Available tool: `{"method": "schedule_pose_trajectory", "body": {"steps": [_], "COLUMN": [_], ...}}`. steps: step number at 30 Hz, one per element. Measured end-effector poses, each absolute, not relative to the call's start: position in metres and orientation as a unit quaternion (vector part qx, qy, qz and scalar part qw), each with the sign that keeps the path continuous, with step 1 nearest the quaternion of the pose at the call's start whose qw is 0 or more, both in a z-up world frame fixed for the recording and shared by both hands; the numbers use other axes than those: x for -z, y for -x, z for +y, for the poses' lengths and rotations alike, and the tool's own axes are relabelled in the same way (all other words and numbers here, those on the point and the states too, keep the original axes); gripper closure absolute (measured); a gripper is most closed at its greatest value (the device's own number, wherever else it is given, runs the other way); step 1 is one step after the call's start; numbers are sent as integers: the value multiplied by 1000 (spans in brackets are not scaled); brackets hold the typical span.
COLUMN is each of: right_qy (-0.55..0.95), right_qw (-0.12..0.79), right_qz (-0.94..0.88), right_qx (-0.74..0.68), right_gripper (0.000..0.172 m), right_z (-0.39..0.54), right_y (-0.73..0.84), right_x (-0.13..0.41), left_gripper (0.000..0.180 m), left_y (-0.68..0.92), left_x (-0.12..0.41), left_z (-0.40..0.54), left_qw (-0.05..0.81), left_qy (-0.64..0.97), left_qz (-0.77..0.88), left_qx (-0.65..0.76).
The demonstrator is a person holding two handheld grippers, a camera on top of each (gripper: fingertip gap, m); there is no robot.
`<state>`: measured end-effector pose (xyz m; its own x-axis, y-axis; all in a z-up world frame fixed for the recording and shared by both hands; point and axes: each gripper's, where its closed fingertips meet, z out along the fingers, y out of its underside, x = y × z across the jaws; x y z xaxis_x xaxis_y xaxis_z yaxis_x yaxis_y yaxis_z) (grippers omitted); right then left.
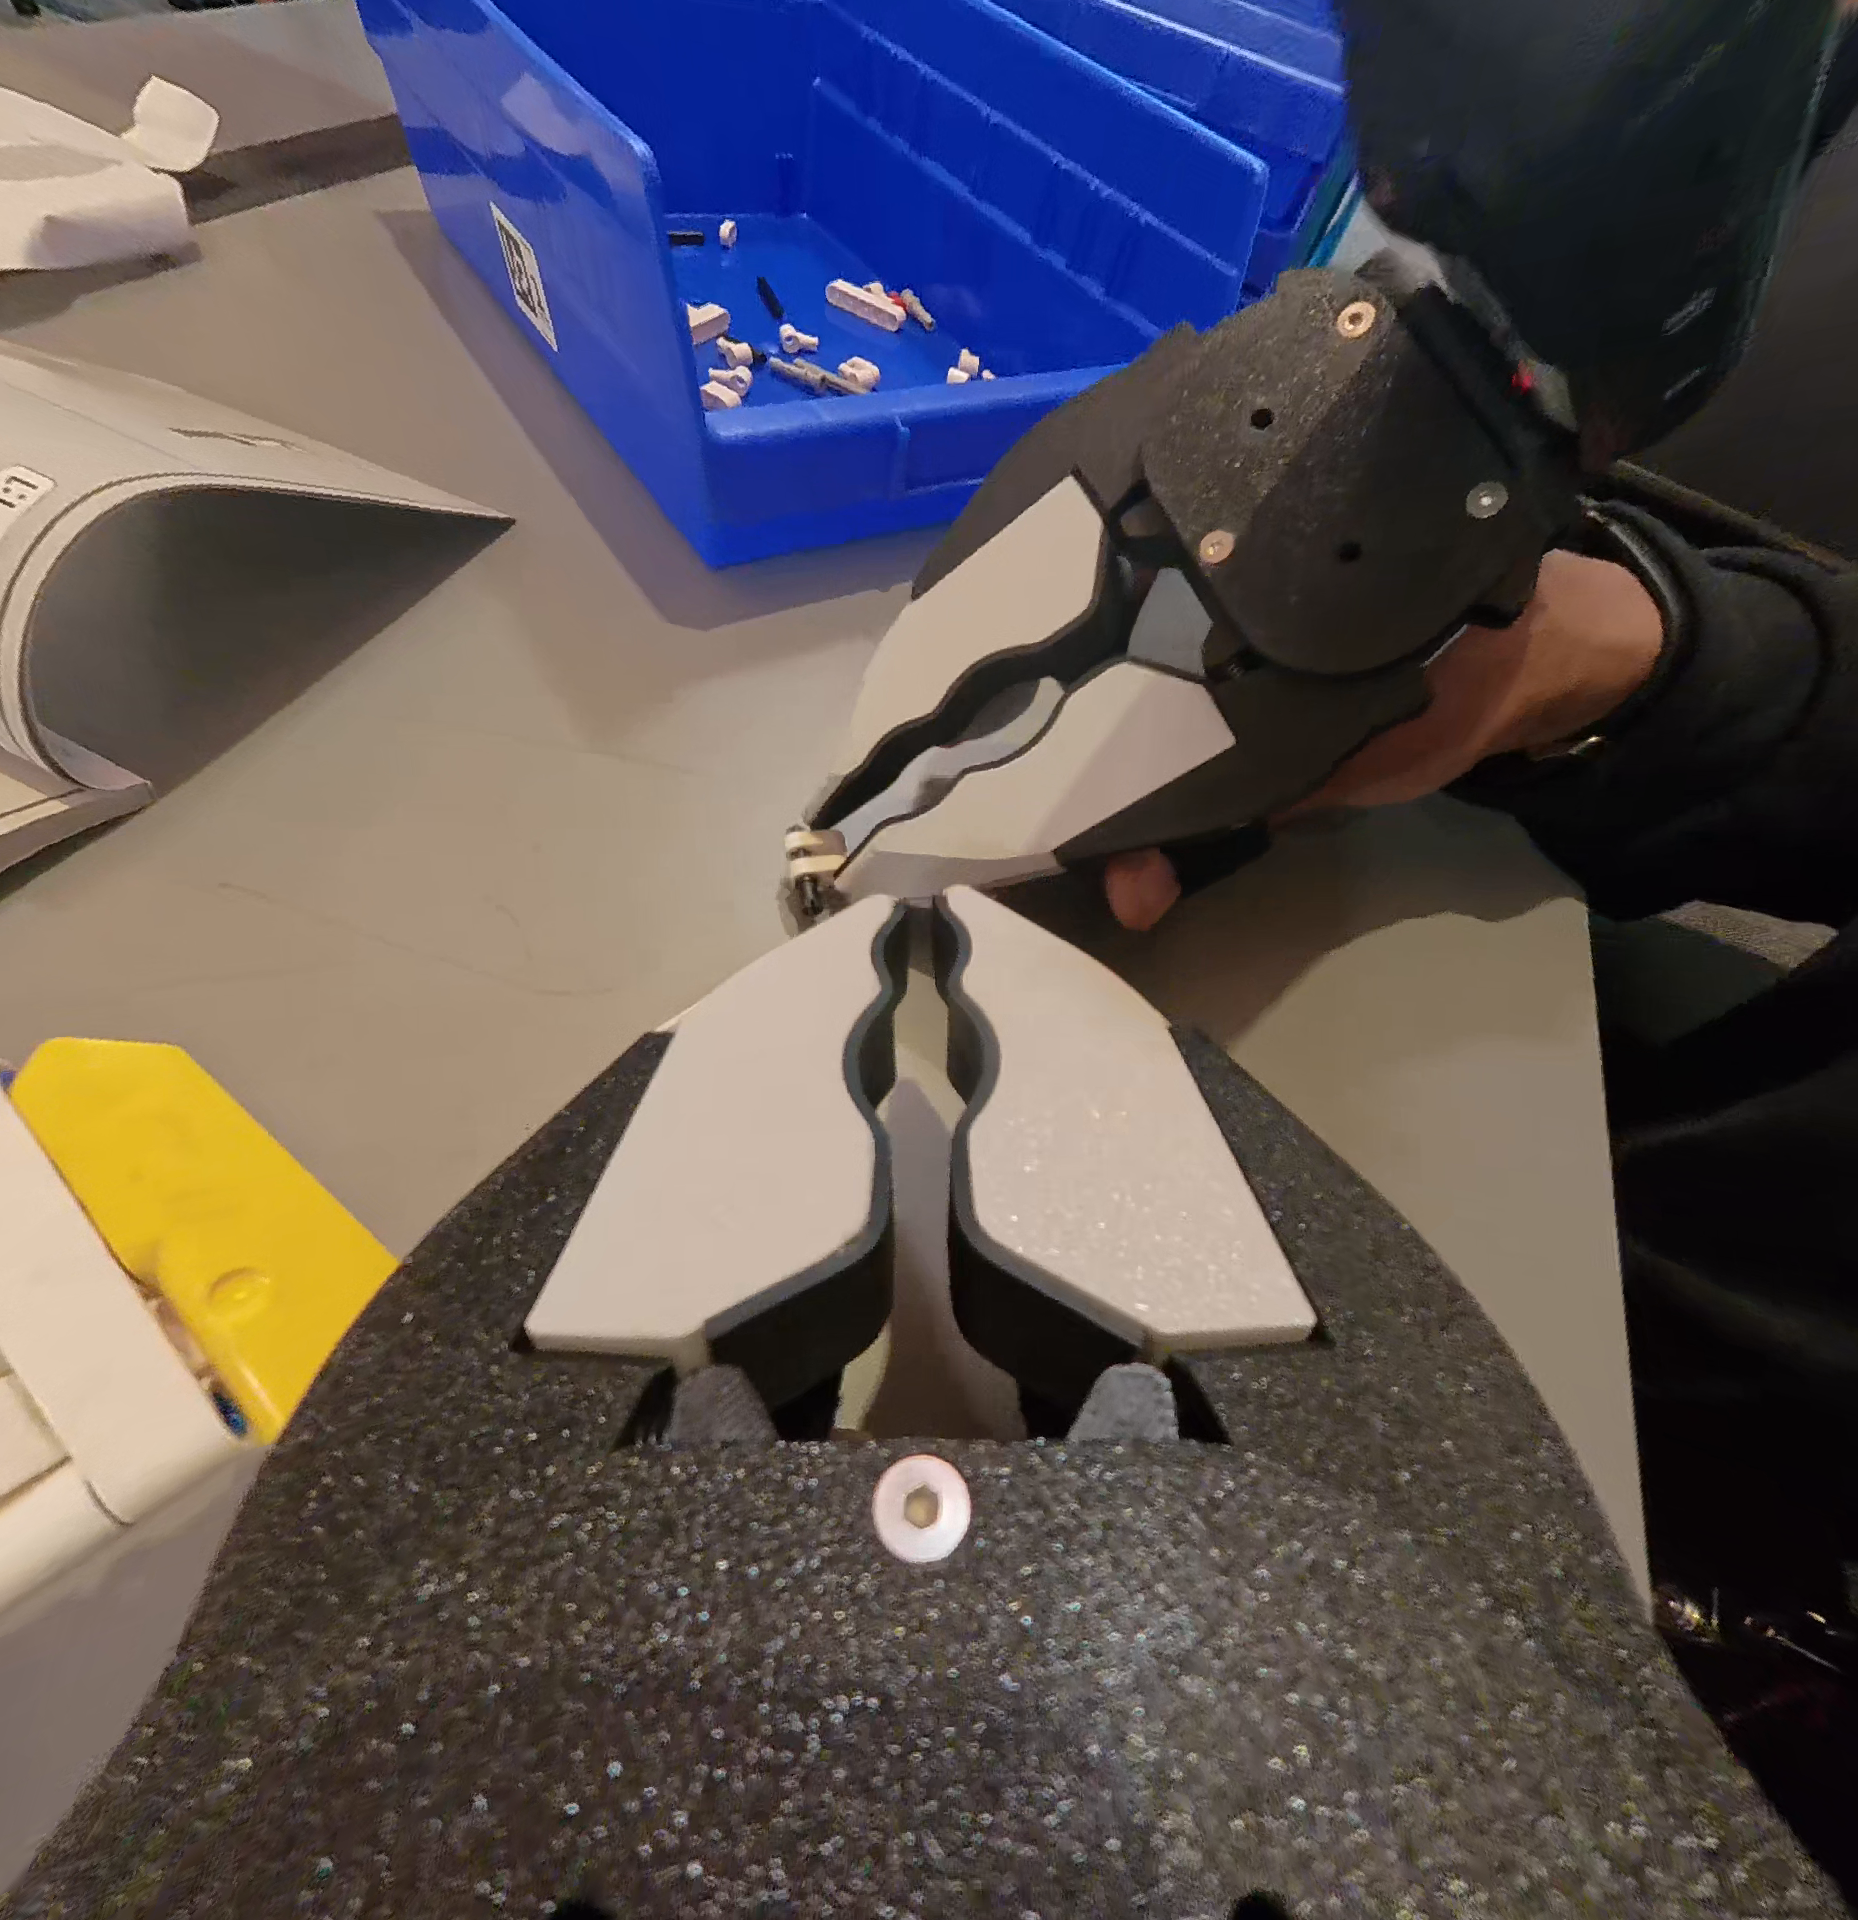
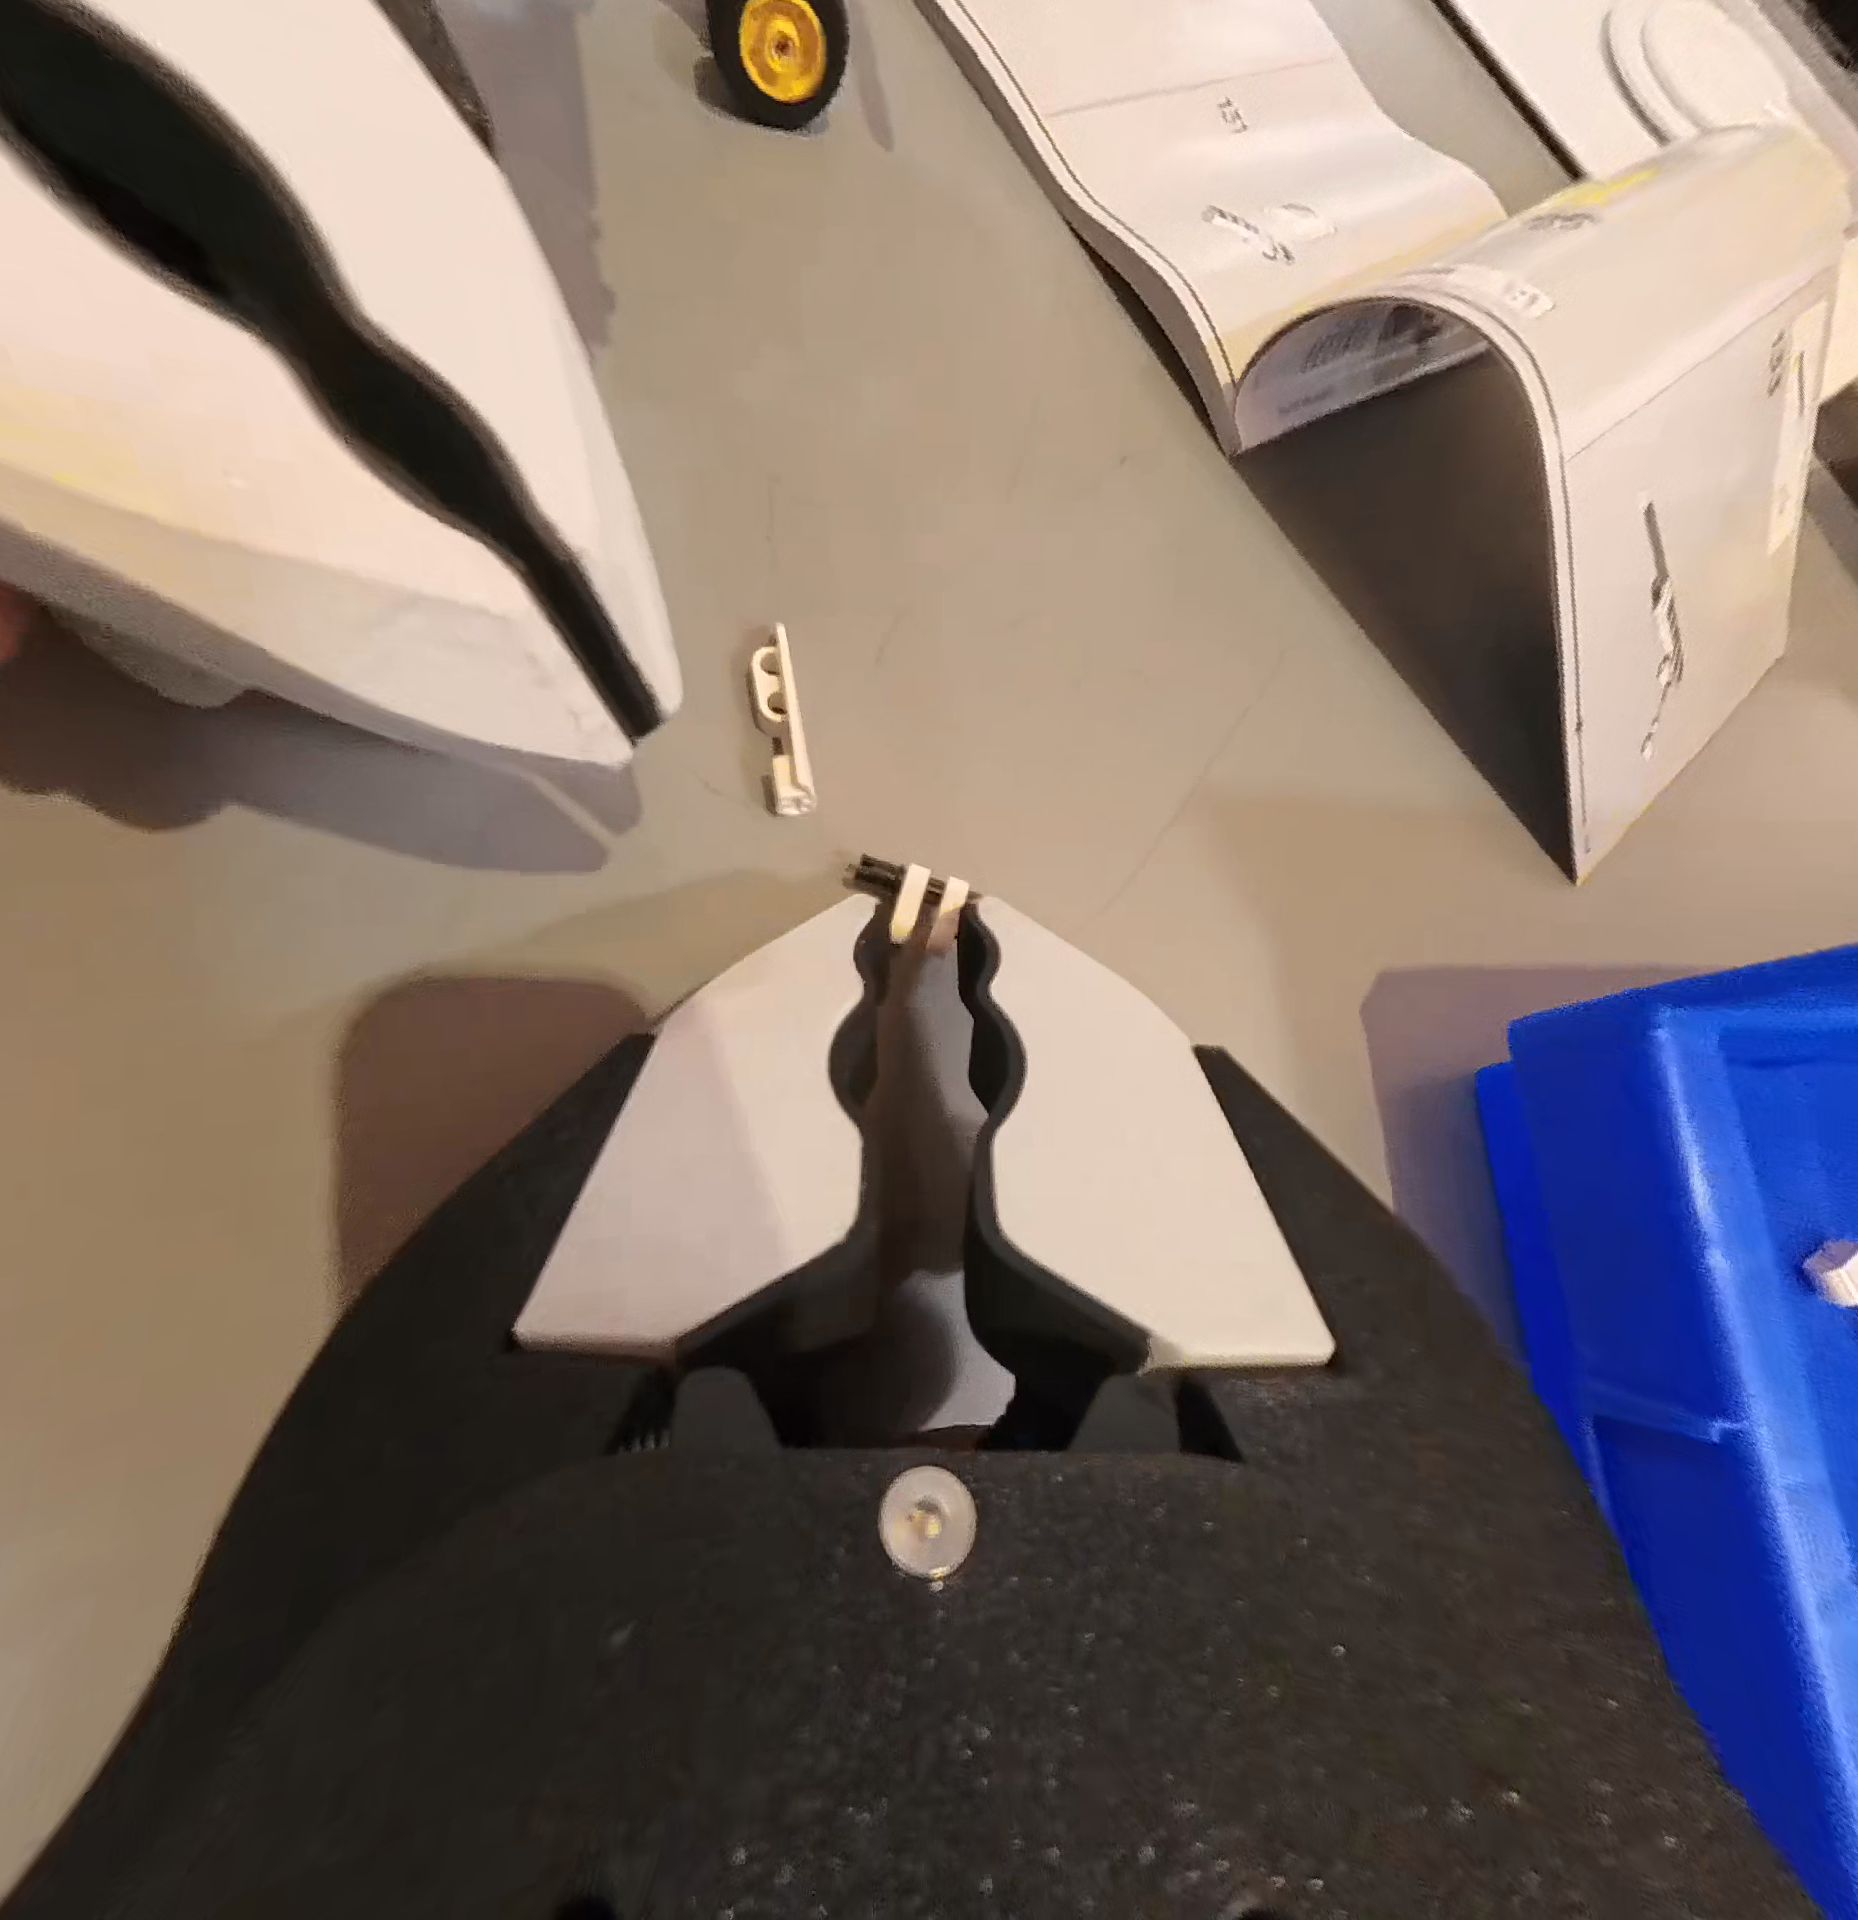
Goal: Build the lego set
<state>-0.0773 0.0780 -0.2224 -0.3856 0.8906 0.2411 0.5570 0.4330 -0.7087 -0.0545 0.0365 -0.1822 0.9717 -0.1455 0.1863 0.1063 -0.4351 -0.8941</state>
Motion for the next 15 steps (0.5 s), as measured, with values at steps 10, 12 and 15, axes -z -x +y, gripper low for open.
{"method": "schedule_pose_trajectory", "body": {"steps": [10, 12, 15], "right_qy": [316, 286, 254], "right_qw": [413, 434, 451], "right_qz": [-781, -779, -780], "right_qx": [-346, -350, -352], "right_gripper": [160, 160, 160], "right_z": [68, 63, 57], "right_y": [65, 63, 60], "right_x": [165, 157, 151], "left_gripper": [170, 168, 167], "left_y": [56, 54, 50], "left_x": [163, 161, 156], "left_z": [45, 46, 47], "left_qw": [564, 568, 574], "left_qy": [805, 799, 787], "left_qz": [-50, -53, -56], "left_qx": [180, 191, 218]}}
